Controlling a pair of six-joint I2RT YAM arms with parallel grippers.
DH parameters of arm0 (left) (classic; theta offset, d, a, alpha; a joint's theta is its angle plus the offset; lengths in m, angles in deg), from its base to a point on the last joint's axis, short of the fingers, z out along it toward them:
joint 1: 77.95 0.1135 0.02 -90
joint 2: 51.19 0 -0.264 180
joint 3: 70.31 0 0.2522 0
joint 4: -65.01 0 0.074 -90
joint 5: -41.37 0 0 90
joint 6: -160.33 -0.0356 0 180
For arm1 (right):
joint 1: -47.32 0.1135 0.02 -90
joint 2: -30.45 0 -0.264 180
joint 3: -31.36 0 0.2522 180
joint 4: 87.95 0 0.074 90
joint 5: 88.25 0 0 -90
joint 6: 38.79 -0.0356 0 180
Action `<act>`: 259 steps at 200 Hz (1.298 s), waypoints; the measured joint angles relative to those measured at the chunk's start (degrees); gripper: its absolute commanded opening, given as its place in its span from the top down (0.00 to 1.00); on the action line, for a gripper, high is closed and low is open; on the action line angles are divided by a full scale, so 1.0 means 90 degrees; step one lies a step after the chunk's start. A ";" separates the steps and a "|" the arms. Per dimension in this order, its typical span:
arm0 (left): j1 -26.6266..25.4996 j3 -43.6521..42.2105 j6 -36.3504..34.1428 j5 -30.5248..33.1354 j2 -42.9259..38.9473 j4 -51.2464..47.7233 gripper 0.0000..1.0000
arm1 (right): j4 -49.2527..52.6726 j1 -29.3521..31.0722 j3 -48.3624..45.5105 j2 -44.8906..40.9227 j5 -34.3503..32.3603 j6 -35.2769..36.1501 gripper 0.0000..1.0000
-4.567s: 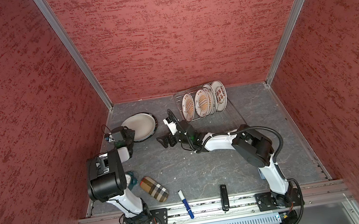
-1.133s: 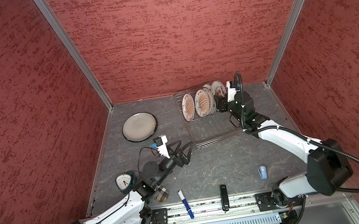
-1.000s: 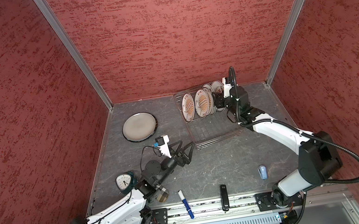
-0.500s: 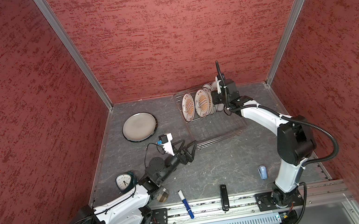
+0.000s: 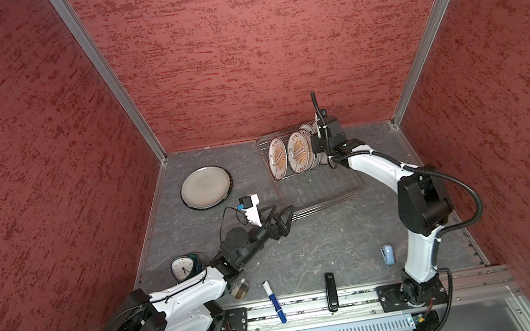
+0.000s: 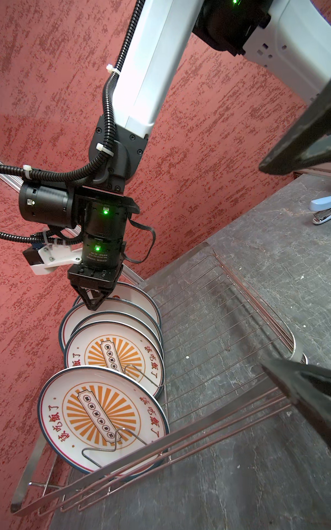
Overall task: Unload the plates from the dish rack
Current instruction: 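Reach the right gripper down onto the farthest printed plate in the rack, then close the right gripper on the printed plate's rim and lift it out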
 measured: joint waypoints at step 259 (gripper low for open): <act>-0.0017 -0.0032 0.0039 0.0379 -0.0189 0.0117 0.01 | -0.0085 0.0476 -0.0058 0.0151 -0.1717 0.0481 0.92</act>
